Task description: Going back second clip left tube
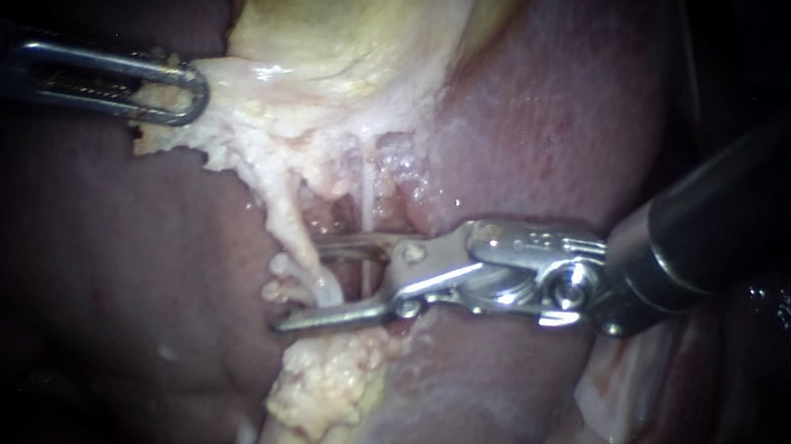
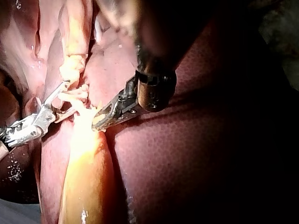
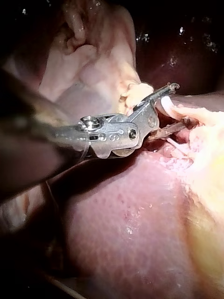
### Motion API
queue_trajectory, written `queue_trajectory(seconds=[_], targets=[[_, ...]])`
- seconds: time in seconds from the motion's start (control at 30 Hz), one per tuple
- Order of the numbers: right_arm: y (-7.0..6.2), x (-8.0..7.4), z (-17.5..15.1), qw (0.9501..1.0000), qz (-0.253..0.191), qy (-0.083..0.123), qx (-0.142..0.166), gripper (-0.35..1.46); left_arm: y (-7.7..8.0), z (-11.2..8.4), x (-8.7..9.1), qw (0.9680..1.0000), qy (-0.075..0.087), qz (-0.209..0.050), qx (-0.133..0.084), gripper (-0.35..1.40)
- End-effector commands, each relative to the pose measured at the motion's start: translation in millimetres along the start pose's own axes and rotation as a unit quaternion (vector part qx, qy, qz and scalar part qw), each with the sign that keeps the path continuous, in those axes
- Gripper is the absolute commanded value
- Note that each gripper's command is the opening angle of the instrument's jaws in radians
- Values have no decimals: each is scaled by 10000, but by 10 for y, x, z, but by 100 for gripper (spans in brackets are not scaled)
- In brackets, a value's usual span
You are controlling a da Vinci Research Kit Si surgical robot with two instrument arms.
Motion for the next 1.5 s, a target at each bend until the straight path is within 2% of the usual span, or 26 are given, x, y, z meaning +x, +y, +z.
queue_trajectory(seconds=[0.03,0.33,0.7,0.83,0.97,1.07,1.23,1.5], targets=[[-1,0,-4,10000,-10,3,-19,50,0,0,0,10000,1,1,-2,-35],[-12,3,-45,9998,-176,-1,21,50,0,-1,0,10000,0,2,-3,-35],[-20,10,-58,9998,-183,2,51,50,0,-1,0,10000,0,2,-3,-35],[-23,14,-72,9994,-344,-1,50,50,0,-1,0,10000,0,2,-3,-35],[-27,22,-101,9979,-645,-3,-55,50,0,-1,0,10000,0,2,-3,-35],[-30,28,-125,9950,-975,-141,-189,50,0,-1,0,10000,0,1,-3,-35],[-37,33,-152,9899,-1213,-657,-334,50,0,0,0,10000,1,1,-2,-35],[-47,33,-169,9888,-1249,-703,-420,50,-1,1,-1,10000,3,3,1,-35]])
